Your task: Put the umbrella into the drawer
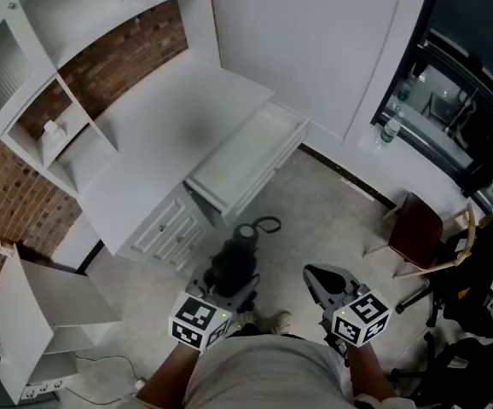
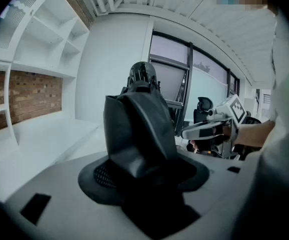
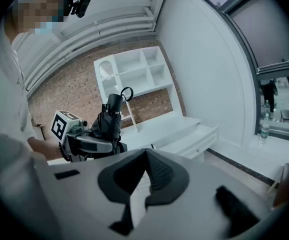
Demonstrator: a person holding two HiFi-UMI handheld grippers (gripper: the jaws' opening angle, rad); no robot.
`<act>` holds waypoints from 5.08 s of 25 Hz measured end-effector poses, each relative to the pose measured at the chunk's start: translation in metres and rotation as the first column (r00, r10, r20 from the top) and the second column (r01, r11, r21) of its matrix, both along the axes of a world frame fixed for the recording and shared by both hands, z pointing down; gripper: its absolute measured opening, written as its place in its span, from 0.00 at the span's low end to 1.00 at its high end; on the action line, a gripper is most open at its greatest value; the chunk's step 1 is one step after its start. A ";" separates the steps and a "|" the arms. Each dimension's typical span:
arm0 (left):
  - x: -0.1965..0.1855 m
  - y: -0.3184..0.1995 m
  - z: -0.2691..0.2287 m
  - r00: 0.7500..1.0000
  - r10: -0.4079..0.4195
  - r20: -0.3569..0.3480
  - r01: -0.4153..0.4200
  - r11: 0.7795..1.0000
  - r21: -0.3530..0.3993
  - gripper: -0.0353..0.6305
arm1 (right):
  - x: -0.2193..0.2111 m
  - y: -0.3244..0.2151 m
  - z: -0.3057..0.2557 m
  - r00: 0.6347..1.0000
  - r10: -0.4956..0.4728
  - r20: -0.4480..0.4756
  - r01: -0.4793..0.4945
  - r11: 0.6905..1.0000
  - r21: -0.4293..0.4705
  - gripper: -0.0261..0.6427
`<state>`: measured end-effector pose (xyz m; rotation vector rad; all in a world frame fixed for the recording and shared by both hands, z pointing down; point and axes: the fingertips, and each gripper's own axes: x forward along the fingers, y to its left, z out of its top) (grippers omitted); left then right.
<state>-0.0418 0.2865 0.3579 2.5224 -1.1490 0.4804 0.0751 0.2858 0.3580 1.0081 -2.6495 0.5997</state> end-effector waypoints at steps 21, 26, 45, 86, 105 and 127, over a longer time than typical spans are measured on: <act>-0.056 -0.008 -0.007 0.997 0.070 -0.037 -0.069 0.997 0.041 0.47 | -0.055 -0.015 -0.011 0.996 0.082 0.016 -0.083 0.996 0.040 0.08; -0.062 -0.007 -0.004 0.996 0.077 -0.051 -0.075 0.997 0.036 0.47 | -0.060 -0.013 -0.010 0.997 0.080 0.003 -0.080 0.996 0.036 0.08; -0.068 -0.056 0.000 0.997 0.052 -0.063 -0.049 0.998 0.041 0.47 | -0.057 -0.062 -0.001 0.997 0.077 0.004 -0.077 0.997 0.026 0.08; 0.016 -0.376 0.004 0.994 -0.108 -0.027 0.108 0.994 0.018 0.47 | 0.034 -0.413 0.010 0.996 -0.085 0.028 0.085 0.996 -0.005 0.08; 0.026 -0.435 0.014 0.981 -0.195 0.021 0.194 0.981 0.020 0.47 | 0.055 -0.472 0.020 0.987 -0.142 0.070 0.142 0.990 -0.001 0.08; -0.005 -0.452 0.052 0.992 -0.087 0.093 0.097 0.990 -0.102 0.47 | 0.039 -0.454 0.047 0.999 -0.047 0.023 0.049 0.997 -0.066 0.08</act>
